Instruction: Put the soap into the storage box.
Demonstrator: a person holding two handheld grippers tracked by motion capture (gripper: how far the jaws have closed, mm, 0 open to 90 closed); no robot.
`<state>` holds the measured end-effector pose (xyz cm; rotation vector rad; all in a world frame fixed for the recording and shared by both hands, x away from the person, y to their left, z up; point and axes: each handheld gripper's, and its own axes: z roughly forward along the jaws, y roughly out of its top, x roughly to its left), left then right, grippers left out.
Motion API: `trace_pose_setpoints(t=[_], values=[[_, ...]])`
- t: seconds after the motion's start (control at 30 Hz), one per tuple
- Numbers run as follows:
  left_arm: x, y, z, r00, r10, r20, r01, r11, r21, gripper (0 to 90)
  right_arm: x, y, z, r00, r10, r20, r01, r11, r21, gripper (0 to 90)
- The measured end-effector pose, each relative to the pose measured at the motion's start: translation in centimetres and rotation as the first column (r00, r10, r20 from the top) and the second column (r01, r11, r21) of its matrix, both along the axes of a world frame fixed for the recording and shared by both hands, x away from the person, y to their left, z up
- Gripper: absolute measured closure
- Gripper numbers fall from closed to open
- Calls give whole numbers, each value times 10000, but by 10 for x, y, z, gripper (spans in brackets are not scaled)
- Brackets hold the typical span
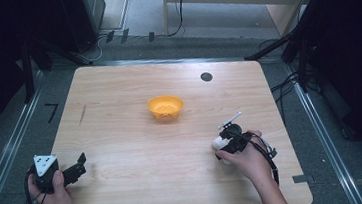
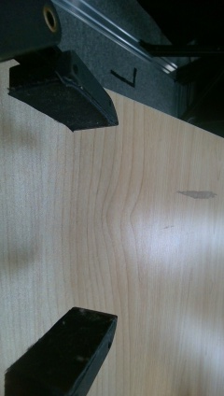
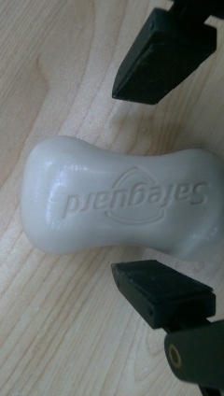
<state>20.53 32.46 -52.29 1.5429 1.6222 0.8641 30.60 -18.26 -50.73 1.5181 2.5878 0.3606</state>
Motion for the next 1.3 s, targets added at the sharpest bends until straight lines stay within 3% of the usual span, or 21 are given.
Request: trace_pose_setpoints(t=[0.43, 0.9, 0.97, 1.0, 1.03, 1.3], values=[[0, 0, 0, 10000, -26, -11, 26, 10000, -19, 67, 5, 6, 2, 9993, -321, -166, 324, 9993, 202, 400], [0, 1, 0, 10000, -49, -84, 49, 10000, -73, 69, 3, 8, -1, 9966, -771, -291, 772, 9970, 28, 396], [0, 1, 0, 9999, -74, -93, 74, 10000, -61, 68, 2, 8, -1, 9971, -689, -327, 689, 9976, -13, 425], [0, 1, 0, 9999, -83, -82, 82, 9999, -60, 68, 1, 8, 0, 9982, -484, -347, 483, 9988, -34, 483], [1, 1, 0, 9999, -86, -84, 86, 10000, -51, 69, 0, 8, 1, 9993, -180, -334, 176, 9998, -100, 489], [1, 1, 0, 9999, -98, -57, 98, 9999, -48, 71, 0, 8, 1, 9986, 189, -492, -197, 9997, -159, 498]])
